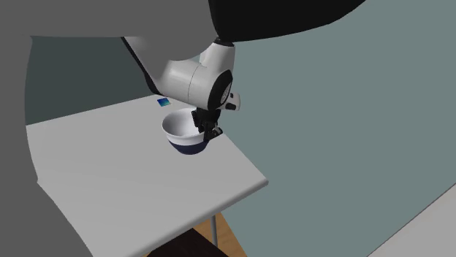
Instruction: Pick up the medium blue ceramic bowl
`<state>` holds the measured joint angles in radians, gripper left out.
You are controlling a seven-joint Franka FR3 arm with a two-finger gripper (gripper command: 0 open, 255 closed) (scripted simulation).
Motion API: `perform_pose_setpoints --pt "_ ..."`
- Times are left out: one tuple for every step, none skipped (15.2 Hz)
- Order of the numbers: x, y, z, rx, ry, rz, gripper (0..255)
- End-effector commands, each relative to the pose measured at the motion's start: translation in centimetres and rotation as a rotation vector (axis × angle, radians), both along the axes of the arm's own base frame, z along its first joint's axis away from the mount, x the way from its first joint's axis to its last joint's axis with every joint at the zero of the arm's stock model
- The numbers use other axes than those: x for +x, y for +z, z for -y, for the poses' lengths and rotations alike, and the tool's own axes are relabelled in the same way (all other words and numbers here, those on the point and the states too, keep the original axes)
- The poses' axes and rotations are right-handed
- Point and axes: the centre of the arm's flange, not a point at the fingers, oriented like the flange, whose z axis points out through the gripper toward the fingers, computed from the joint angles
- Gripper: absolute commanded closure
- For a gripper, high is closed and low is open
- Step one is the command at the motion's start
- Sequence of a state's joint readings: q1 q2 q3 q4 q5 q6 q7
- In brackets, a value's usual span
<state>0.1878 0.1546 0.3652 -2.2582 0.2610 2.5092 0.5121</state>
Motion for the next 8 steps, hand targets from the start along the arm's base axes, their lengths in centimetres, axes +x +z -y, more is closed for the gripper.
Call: perform_pose_setpoints --pt "0.0 0.8 0.0 0.000 0.000 0.000 255" --pt "0.0 1.3 0.0 0.000 0.000 0.000 255" --pt "0.0 1.9 0.0 0.000 0.000 0.000 255" --pt "0.0 2.4 0.0 0.000 0.000 0.000 255" --pt "0.0 2.9 0.0 0.000 0.000 0.000 255" --pt "0.0 3.5 0.0 0.000 0.000 0.000 255" --pt "0.0 4.0 0.0 0.000 0.000 0.000 255" --pt "0.0 4.5 0.0 0.000 0.000 0.000 255"
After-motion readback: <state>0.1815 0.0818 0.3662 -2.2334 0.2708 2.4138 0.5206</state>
